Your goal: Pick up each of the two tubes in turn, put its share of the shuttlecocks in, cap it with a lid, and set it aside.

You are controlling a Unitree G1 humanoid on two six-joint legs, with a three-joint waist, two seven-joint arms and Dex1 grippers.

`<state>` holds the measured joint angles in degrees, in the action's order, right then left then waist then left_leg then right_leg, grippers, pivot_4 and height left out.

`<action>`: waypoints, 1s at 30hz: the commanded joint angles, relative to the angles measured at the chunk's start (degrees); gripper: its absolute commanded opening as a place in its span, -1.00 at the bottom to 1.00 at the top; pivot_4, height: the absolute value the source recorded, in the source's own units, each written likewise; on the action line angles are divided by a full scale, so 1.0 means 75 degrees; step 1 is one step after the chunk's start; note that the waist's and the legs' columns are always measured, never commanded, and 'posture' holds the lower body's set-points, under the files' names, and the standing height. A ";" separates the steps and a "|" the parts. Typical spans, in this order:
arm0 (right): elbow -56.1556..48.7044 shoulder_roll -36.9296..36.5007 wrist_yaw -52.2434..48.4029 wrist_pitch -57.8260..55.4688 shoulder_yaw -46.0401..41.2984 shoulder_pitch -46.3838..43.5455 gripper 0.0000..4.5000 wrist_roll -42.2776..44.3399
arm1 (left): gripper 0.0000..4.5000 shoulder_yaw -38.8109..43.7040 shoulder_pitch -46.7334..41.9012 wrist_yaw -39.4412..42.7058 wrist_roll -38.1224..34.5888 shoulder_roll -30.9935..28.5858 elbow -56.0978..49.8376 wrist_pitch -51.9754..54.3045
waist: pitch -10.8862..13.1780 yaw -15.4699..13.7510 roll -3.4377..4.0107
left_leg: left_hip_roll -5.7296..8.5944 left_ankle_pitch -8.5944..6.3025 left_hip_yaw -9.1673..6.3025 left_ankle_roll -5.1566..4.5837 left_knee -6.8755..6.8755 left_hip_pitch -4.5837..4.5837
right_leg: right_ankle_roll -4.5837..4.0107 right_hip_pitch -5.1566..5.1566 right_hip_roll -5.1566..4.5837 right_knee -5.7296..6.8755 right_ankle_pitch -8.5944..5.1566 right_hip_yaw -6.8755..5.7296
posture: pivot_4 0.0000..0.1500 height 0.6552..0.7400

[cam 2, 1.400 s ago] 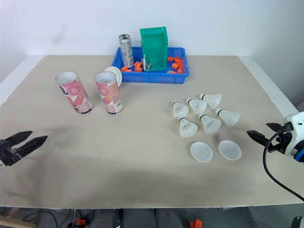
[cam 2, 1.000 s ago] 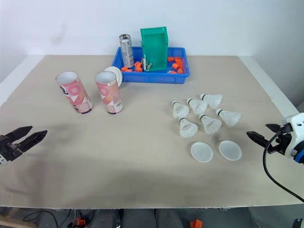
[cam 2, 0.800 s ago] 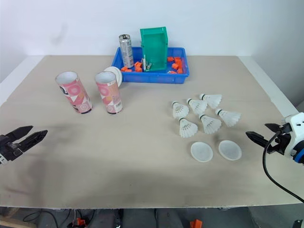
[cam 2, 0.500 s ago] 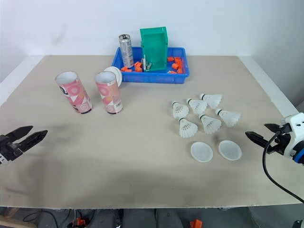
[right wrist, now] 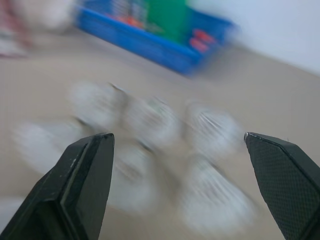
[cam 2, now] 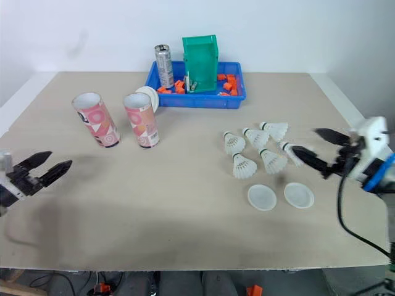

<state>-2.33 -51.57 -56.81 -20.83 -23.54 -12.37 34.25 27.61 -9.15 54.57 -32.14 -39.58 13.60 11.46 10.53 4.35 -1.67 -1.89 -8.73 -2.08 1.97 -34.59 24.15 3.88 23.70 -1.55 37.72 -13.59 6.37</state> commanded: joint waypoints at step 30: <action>-0.4710 0.2322 0.2293 -0.1243 0.2873 0.0034 0.98 0.0073 | 1.00 -0.1792 -0.5306 -0.0870 0.2776 0.0856 0.7242 -0.4463 | -0.0012 -0.0154 -0.0029 | 0.0000 0.0003 -0.0064 0.0001 -0.0007 0.0035 | 0.0042 -0.0001 0.0020 -0.0007 0.0031 -0.0035 | 1.00 0.91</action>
<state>-34.75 -34.41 -40.56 -30.30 -0.62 -11.99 33.75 14.02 -47.43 48.70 -12.12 -32.55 67.10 -20.28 10.44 3.20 -1.89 -1.89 -8.71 -2.56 1.98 -34.65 24.42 4.20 23.69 -1.40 37.66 -13.36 6.11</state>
